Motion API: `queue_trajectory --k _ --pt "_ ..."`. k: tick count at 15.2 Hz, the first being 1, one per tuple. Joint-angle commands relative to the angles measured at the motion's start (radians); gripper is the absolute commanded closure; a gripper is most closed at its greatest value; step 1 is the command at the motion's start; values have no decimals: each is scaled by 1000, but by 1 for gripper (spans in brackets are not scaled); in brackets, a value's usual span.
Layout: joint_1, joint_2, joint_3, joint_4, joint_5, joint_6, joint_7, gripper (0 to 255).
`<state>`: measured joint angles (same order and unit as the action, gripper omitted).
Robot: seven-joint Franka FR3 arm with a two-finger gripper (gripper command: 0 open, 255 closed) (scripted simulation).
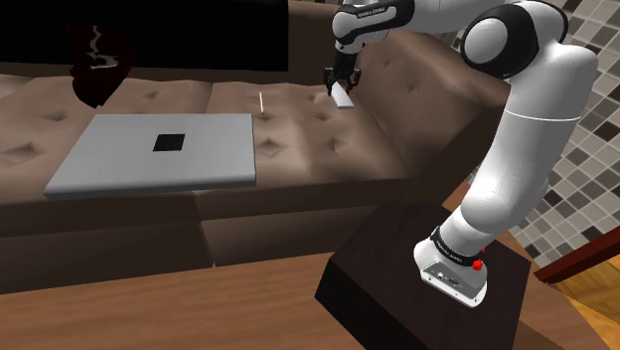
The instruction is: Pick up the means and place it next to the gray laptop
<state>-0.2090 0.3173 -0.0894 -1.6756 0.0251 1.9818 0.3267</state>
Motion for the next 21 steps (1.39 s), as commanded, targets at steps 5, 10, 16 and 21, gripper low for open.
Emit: queue_trajectory --k 5,10,16,21 --pt "42 -67 19 -70 -11 3 63 255" --pt "106 -154 57 -187 -23 34 168 255" --pt "180 -230 113 -286 -30 57 301 255" --pt "241 -269 167 -336 -30 67 415 255"
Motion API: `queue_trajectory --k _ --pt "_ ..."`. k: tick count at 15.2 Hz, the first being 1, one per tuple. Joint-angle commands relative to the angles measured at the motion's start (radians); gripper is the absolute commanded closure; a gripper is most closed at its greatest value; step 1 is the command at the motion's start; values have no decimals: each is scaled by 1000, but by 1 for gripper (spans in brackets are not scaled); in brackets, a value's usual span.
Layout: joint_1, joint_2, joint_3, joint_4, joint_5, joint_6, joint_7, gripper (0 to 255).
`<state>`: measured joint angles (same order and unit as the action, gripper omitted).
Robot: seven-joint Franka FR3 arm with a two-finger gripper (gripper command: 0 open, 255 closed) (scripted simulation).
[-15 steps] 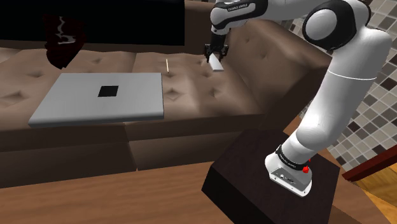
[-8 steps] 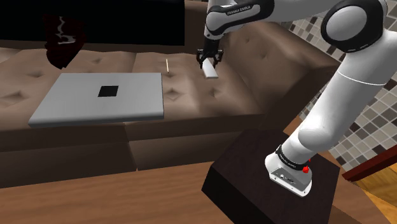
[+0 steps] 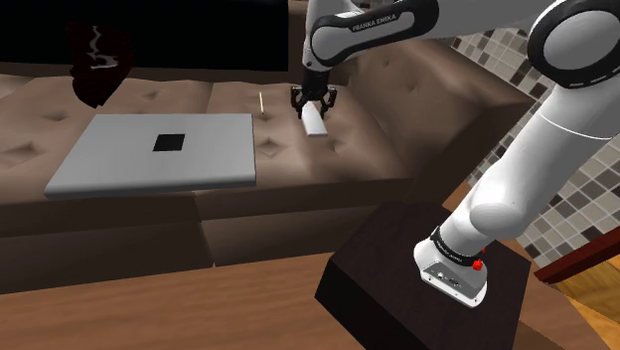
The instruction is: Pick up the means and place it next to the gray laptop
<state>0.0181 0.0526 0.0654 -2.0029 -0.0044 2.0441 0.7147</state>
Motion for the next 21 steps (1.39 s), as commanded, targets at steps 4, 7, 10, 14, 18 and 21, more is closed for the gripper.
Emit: queue_trajectory --k 4,7,10,14,18,21 --pt "62 -20 57 -28 0 8 121 255" --pt "99 -22 92 -30 0 8 192 255" --pt "135 -16 126 -22 -1 6 264 255" --pt "176 5 164 -10 -7 15 345 255" --pt "177 26 164 -41 -13 66 349 255" --pt "178 43 163 -62 -18 104 352 255"
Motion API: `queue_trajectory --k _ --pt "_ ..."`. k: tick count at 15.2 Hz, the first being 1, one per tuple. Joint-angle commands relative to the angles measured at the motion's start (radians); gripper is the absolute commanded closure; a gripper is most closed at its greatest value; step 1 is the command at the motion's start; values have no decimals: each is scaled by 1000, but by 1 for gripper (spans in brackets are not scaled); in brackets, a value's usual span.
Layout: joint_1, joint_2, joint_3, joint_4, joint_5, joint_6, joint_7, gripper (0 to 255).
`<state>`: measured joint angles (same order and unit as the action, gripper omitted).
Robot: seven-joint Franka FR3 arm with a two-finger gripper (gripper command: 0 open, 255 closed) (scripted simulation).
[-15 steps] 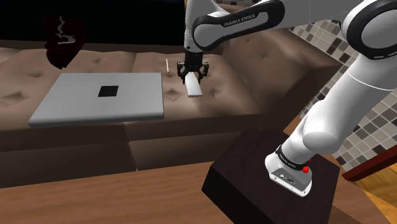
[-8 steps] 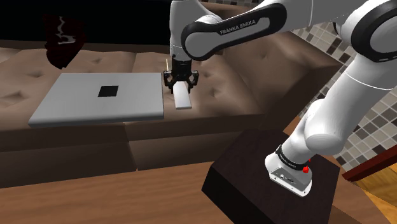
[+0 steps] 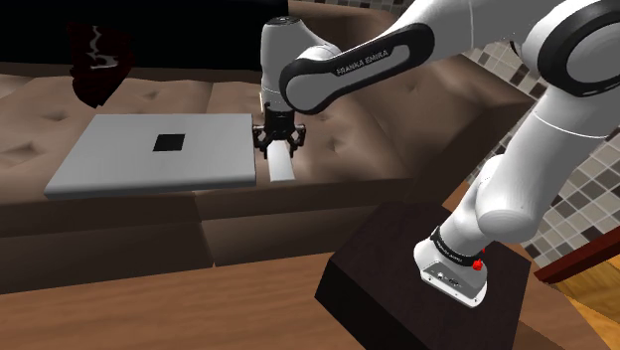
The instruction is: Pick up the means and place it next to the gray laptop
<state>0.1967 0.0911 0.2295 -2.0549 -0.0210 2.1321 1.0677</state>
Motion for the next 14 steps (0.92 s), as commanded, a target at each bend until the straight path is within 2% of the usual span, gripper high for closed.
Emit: queue_trajectory --k 1,9,14 --pt "0 11 -1 -17 -3 28 1 255" --pt "3 68 -4 -62 -21 129 13 255" --pt "3 68 -4 -62 -21 129 13 255"
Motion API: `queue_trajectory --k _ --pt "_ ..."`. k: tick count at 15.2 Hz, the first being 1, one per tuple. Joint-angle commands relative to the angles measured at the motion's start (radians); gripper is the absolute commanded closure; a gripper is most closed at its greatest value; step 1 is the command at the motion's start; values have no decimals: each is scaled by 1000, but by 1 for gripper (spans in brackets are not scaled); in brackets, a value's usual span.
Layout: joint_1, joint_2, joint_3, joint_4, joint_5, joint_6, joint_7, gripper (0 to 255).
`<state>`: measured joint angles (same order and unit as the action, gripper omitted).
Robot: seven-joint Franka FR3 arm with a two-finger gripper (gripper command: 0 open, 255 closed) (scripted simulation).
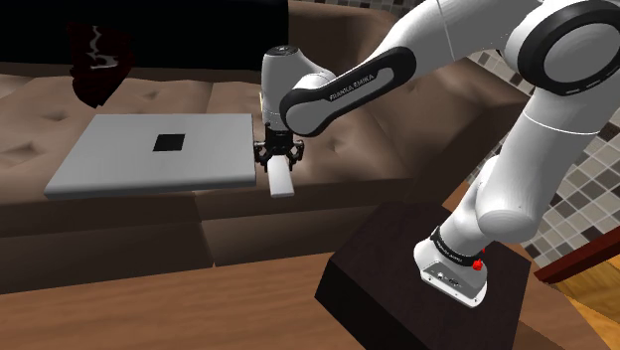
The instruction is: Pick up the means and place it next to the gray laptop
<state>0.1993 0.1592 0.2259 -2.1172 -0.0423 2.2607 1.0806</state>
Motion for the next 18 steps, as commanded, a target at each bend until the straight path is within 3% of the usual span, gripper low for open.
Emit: queue_trajectory --k 1,3,4,9,13,18 --pt "0 0 0 0 0 1 0 255" --pt "0 0 0 0 0 1 0 255" --pt "0 0 0 0 0 1 0 0" --pt "0 0 0 0 0 0 0 0" --pt "-4 -64 3 56 20 -118 -14 0" --pt "-4 -64 3 56 20 -118 -14 0"
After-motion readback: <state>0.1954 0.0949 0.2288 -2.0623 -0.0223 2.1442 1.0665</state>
